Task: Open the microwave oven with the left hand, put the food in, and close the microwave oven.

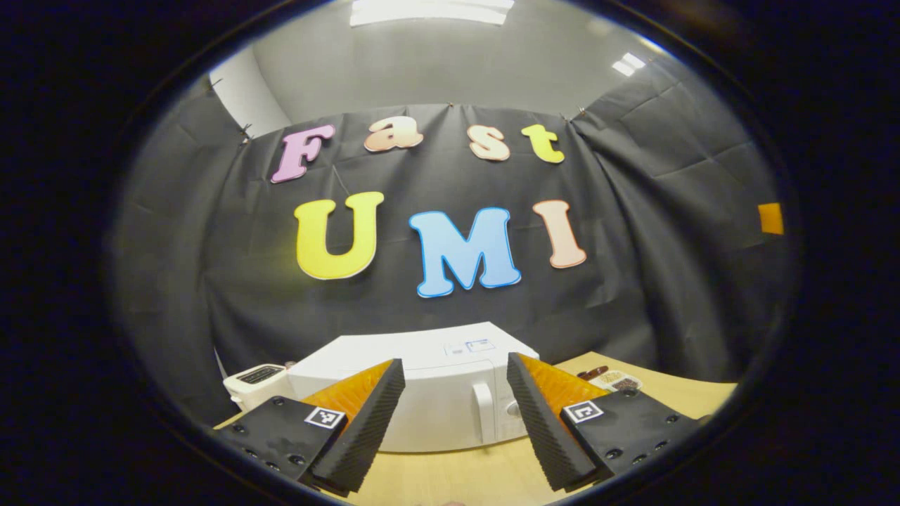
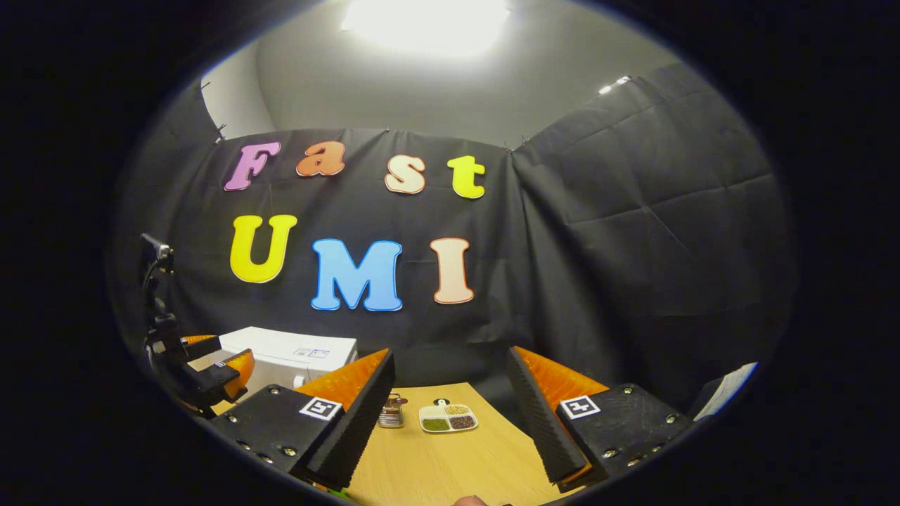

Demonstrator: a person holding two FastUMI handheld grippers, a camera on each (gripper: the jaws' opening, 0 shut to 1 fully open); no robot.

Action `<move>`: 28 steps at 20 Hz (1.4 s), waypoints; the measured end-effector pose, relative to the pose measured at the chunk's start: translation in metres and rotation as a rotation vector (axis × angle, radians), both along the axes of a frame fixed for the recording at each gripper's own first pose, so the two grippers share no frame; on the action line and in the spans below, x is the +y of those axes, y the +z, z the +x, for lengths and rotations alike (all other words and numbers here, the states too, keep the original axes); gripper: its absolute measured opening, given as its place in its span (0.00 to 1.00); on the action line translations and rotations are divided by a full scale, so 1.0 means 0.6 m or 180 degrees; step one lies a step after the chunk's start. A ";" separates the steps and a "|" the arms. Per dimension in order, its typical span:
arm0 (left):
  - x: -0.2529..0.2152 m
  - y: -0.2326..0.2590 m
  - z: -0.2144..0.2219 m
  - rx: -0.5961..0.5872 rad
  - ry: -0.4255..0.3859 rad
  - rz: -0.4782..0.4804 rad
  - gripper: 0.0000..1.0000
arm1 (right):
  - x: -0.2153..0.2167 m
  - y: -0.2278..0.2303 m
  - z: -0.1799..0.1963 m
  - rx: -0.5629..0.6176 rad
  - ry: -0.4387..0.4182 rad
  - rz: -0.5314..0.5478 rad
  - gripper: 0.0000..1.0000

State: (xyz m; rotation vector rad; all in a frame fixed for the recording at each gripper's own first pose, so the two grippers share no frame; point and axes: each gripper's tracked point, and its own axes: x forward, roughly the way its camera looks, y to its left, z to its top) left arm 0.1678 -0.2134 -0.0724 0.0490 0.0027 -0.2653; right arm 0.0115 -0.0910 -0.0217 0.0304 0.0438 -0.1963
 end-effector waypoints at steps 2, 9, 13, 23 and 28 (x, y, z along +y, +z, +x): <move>-0.022 -0.028 0.028 0.0074 -0.0077 0.0014 0.93 | -0.010 0.004 0.002 0.0023 -0.0091 -0.0098 0.97; -0.072 -0.160 0.111 0.0467 -0.0195 0.0148 1.00 | -0.031 0.004 -0.006 0.0156 -0.0374 -0.0303 0.97; -0.097 -0.231 0.148 0.0739 -0.0260 0.0189 0.97 | -0.040 0.004 -0.017 0.0235 -0.0506 -0.0394 0.97; -0.130 -0.280 0.198 0.0792 -0.0273 0.0311 0.68 | -0.036 0.007 -0.024 0.0333 -0.0534 -0.0563 0.97; -0.125 -0.288 0.196 0.0861 -0.0215 0.0384 0.38 | -0.017 0.003 -0.022 0.0367 -0.0440 -0.0609 0.97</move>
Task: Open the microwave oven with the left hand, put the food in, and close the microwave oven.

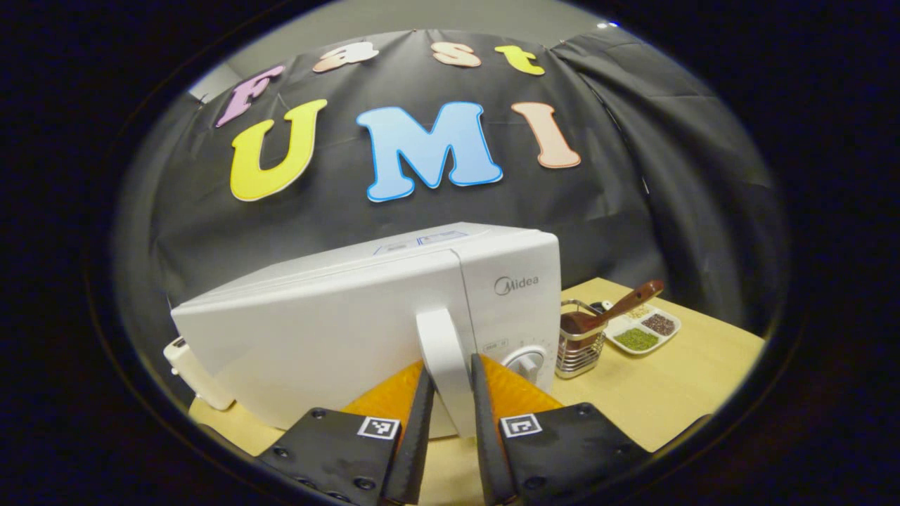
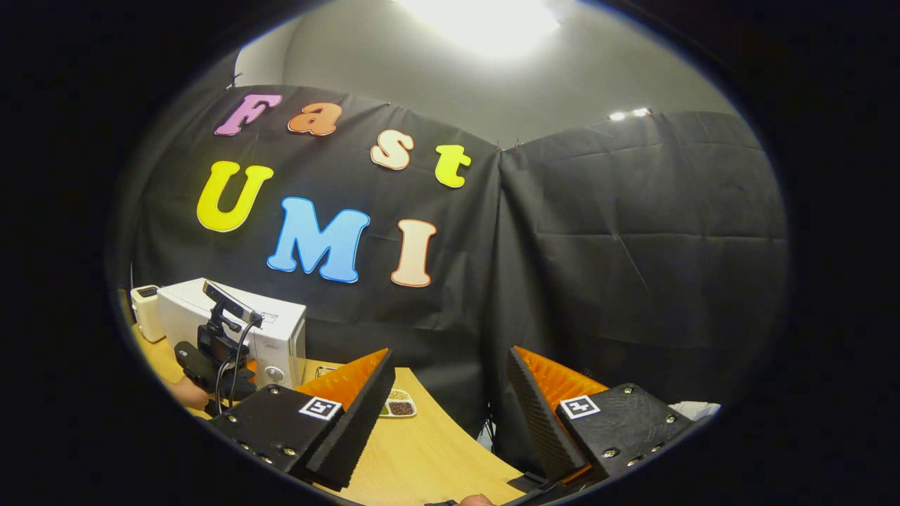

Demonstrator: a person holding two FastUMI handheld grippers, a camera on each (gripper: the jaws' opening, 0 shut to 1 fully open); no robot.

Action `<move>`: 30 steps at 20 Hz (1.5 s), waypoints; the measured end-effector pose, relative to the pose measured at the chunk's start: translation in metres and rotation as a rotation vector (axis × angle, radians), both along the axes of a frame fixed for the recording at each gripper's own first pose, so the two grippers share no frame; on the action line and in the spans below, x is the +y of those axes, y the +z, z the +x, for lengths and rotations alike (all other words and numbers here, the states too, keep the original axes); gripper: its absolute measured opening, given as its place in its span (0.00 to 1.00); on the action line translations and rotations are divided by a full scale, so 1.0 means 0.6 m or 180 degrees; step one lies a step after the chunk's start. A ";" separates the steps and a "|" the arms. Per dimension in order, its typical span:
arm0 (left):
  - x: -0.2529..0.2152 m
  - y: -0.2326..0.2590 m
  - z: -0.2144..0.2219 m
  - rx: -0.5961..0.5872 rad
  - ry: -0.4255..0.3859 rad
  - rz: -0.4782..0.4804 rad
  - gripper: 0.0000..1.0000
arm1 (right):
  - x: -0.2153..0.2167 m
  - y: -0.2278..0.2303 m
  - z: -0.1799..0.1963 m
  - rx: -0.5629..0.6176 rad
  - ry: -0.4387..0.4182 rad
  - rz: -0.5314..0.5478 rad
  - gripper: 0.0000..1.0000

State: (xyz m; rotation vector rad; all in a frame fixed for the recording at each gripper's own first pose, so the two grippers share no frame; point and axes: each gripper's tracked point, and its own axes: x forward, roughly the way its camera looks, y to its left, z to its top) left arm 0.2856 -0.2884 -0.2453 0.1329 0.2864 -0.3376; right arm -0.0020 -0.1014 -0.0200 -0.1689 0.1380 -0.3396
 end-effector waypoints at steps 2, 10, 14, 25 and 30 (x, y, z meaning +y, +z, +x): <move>-0.002 0.000 -0.001 0.0013 -0.0004 -0.0065 0.32 | 0.006 -0.002 -0.004 0.0013 0.0047 0.0044 0.97; 0.003 0.001 -0.009 0.0139 0.0074 -0.0148 0.15 | 0.005 0.008 -0.015 -0.0030 0.0130 0.0029 0.97; 0.020 0.012 -0.065 0.0065 0.0152 -0.0150 0.13 | 0.004 0.021 -0.009 -0.0121 0.0198 0.0067 0.97; 0.098 0.017 -0.198 0.0135 0.0155 -0.0089 0.13 | 0.072 0.001 -0.003 -0.0164 0.0933 0.0317 0.97; 0.159 0.019 -0.262 0.0099 0.0401 0.0006 0.13 | 0.102 -0.015 -0.010 -0.0144 0.1323 0.0460 0.97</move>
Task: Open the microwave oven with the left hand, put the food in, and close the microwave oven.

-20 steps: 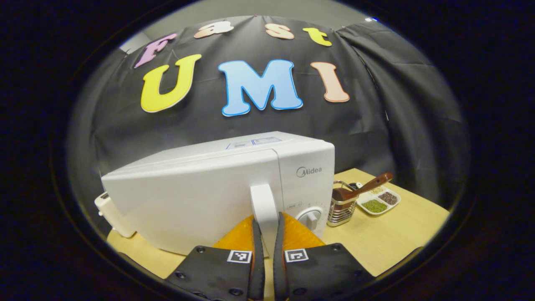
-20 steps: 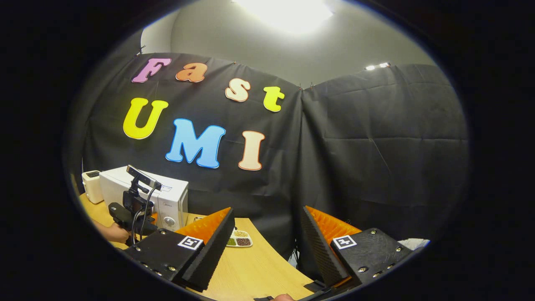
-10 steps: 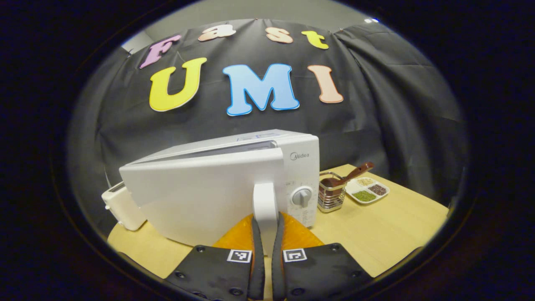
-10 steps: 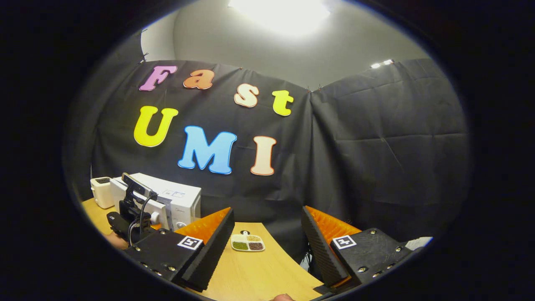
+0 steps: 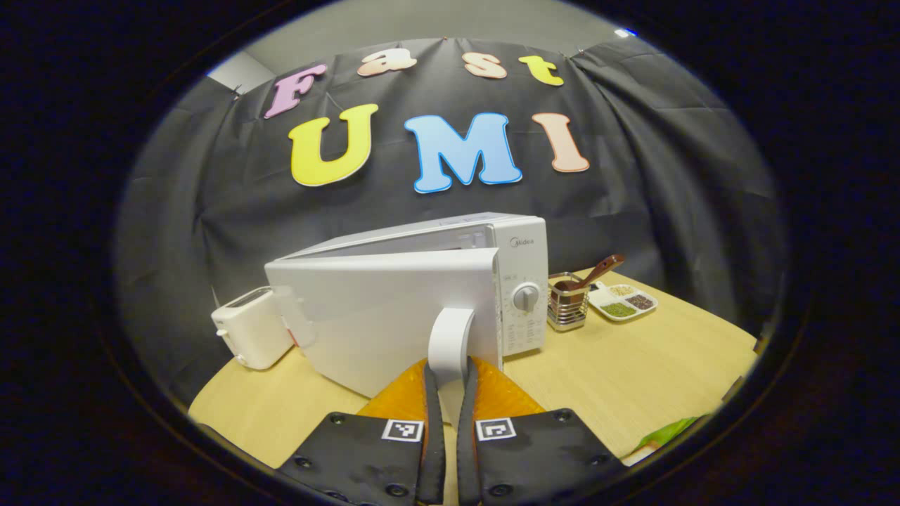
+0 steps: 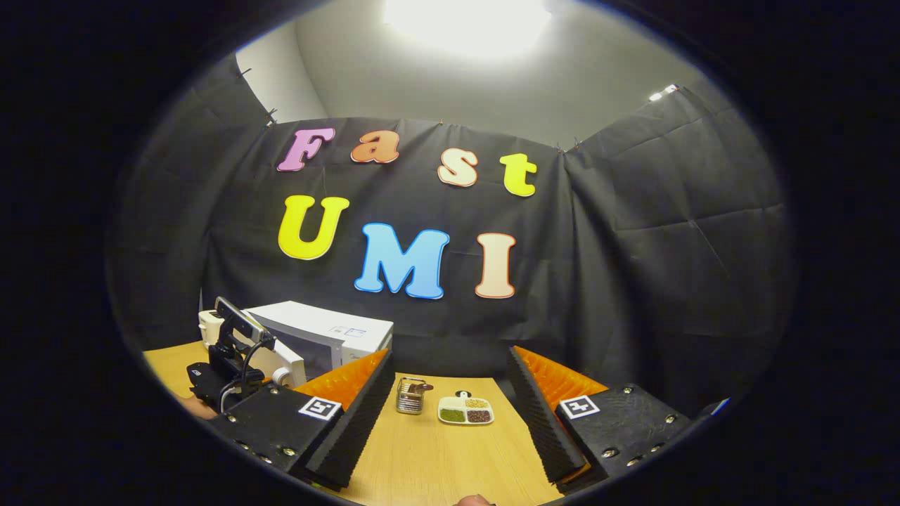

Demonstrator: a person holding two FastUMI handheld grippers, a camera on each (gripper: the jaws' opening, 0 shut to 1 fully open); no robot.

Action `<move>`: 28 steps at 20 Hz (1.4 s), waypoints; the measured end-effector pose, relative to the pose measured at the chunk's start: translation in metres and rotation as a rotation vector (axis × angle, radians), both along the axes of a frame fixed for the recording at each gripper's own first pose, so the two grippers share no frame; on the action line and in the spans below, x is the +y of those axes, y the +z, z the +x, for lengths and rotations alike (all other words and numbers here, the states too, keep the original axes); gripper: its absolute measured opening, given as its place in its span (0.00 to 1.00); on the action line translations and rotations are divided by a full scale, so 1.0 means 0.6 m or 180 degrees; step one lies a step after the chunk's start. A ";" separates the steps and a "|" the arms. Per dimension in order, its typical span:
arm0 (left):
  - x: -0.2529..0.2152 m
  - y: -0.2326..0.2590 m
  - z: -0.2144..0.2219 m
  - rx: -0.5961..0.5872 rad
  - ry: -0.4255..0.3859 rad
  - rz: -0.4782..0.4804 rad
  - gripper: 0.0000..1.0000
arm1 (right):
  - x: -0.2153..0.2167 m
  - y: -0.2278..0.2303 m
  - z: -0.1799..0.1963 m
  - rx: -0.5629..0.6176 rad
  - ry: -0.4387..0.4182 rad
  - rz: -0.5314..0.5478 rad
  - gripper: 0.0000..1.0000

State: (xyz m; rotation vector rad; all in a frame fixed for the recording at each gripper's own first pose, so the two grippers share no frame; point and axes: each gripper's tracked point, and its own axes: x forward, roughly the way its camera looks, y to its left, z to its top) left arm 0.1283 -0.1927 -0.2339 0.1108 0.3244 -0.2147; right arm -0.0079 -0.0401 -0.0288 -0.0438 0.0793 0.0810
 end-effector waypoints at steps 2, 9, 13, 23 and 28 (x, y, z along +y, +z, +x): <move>0.028 0.004 -0.023 0.0015 0.0105 0.0088 0.12 | 0.026 -0.012 -0.009 0.0063 0.0216 0.0082 0.97; 0.124 -0.001 -0.088 0.0064 0.0344 0.0151 0.13 | 0.092 -0.012 -0.031 0.0018 0.0558 0.0181 0.97; 0.178 -0.002 -0.115 0.0081 0.0336 0.0121 0.13 | 0.149 -0.006 -0.034 0.0034 0.0627 0.0214 0.97; 0.296 -0.009 -0.151 0.0097 0.0090 0.0103 0.12 | 0.278 0.017 -0.056 -0.0010 0.0510 0.0263 0.97; 0.358 -0.014 -0.158 0.0115 0.0034 0.0051 0.12 | 0.336 0.021 -0.065 -0.0005 0.0465 0.0318 0.97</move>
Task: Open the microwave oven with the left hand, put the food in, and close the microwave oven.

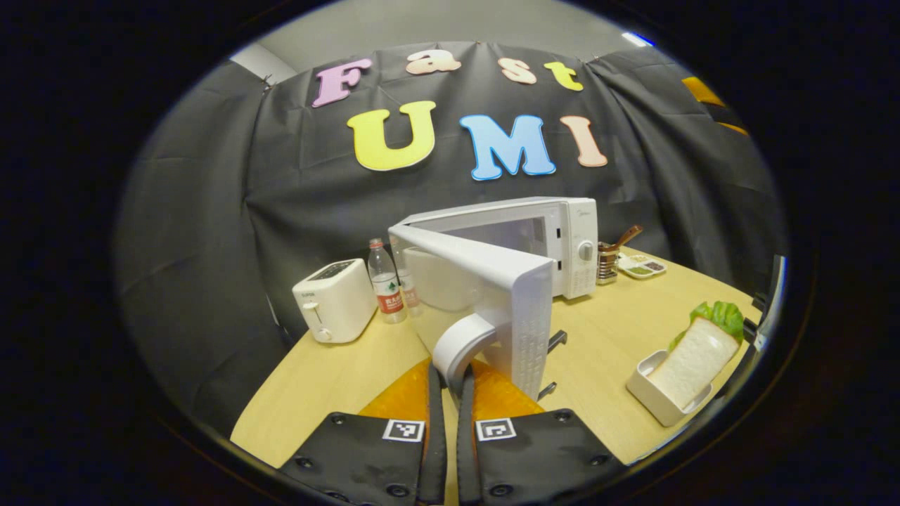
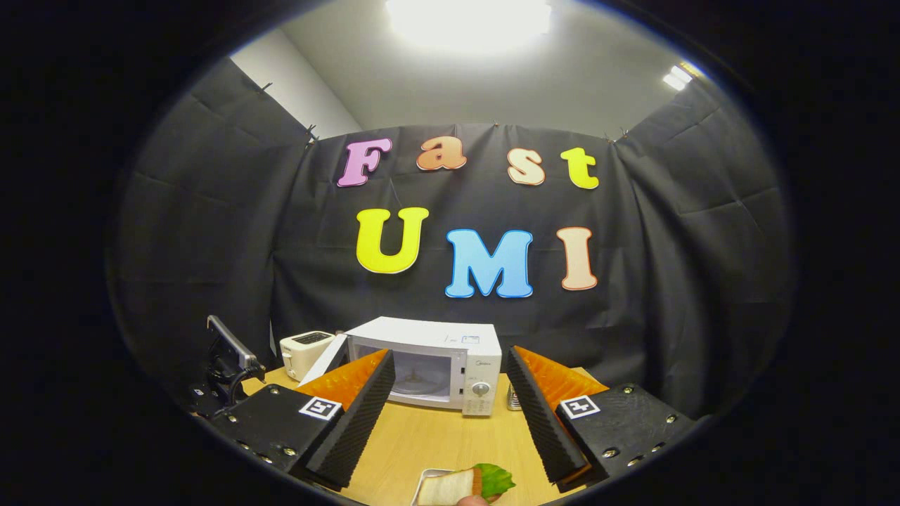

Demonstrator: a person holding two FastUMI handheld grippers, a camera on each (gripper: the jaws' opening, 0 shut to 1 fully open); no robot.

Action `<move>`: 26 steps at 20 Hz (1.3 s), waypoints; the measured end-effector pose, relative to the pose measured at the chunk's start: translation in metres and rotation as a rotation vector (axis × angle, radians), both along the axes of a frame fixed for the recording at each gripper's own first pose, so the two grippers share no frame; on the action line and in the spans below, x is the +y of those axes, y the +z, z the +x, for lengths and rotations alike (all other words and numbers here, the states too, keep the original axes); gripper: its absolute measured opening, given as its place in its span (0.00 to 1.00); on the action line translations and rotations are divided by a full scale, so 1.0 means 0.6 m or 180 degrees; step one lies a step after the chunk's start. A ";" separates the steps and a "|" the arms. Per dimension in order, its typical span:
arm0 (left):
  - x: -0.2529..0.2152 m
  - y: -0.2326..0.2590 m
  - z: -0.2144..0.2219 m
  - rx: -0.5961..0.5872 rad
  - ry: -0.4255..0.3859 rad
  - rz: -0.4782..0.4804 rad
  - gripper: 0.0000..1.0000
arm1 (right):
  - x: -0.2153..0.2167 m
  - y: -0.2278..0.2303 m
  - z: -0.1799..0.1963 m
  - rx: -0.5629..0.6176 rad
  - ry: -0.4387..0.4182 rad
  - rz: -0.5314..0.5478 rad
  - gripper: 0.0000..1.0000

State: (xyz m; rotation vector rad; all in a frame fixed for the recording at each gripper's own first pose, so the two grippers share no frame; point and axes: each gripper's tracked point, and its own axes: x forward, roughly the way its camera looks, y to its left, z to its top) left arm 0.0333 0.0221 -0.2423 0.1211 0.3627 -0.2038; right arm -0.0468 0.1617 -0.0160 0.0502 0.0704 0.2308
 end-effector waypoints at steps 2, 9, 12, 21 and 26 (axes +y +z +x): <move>0.024 0.001 0.001 0.0002 -0.0010 -0.0005 0.13 | 0.018 0.003 -0.003 -0.0017 -0.0026 0.0000 0.97; 0.090 -0.006 0.001 -0.0035 -0.0127 -0.0073 0.13 | 0.071 0.002 -0.008 -0.0039 -0.0142 -0.0011 0.97; 0.109 -0.009 0.000 -0.0014 -0.0166 -0.0116 0.16 | 0.087 -0.006 -0.017 0.0013 -0.0182 -0.0057 0.97; 0.143 -0.008 -0.071 -0.0054 0.0084 0.0060 0.41 | 0.061 -0.050 0.005 0.0240 -0.0059 -0.0142 0.97; 0.150 0.052 -0.126 -0.0173 0.0434 0.0026 1.00 | 0.012 -0.097 0.033 0.0562 0.0113 -0.0133 0.97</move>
